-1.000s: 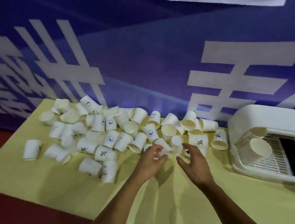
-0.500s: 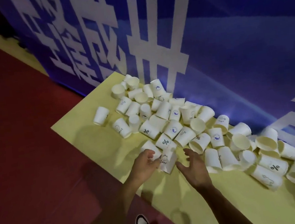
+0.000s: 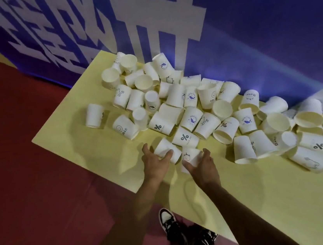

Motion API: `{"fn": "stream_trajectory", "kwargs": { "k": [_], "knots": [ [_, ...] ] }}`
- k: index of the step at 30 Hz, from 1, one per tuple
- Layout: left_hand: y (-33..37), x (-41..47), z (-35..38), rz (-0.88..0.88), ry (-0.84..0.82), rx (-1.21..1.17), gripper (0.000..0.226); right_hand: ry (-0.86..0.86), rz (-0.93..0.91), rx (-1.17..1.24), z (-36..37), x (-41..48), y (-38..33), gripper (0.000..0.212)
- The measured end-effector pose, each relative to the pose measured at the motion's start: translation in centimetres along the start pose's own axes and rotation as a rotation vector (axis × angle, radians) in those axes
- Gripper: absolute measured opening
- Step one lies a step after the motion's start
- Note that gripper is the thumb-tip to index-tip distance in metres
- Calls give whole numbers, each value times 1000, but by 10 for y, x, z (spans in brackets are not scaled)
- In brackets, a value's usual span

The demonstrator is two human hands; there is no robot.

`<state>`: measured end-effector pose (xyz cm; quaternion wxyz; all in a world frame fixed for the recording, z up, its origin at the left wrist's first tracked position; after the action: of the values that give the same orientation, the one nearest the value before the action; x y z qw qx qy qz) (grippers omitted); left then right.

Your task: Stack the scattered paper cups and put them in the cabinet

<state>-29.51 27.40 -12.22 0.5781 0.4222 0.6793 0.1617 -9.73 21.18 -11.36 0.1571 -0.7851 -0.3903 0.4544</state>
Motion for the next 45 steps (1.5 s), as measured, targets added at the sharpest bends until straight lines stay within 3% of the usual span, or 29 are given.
{"fn": "stream_trajectory", "kwargs": {
  "k": [7,11,14,17,23,28,33,38,45],
  "knots": [
    [14,0,6,-24,88,46,93,1,21,82,-7,-11,6,76],
    [11,-10,2,-17,99,9,92,25,-2,111,-27,-28,5,83],
    [14,-20,2,14,87,-20,94,63,-56,155,-48,-39,3,76],
    [29,-29,7,89,69,-76,99,116,-133,209,-74,-50,5,65],
    [88,-52,39,264,-7,-126,92,228,-253,241,-144,-71,10,68],
    [140,-79,98,362,-96,-50,91,330,-267,282,-214,-89,43,80],
    [177,-119,190,481,-205,29,94,389,-264,333,-281,-105,103,70],
    [195,-160,289,526,-266,75,93,445,-318,362,-353,-117,166,69],
    [197,-193,387,516,-292,179,87,594,-344,323,-445,-138,231,86]
  ]
}}
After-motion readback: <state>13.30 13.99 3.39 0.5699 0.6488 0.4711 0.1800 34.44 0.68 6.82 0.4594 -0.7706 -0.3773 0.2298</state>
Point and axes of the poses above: each hand's wrist, its own x-axis towards the middle knuckle, its own z-axis out of the palm, y = z × x, the point moved 9 cm from there along x, towards the middle knuckle, and after that the axes turned 9 degrees about -y, right-handed, at the moved point
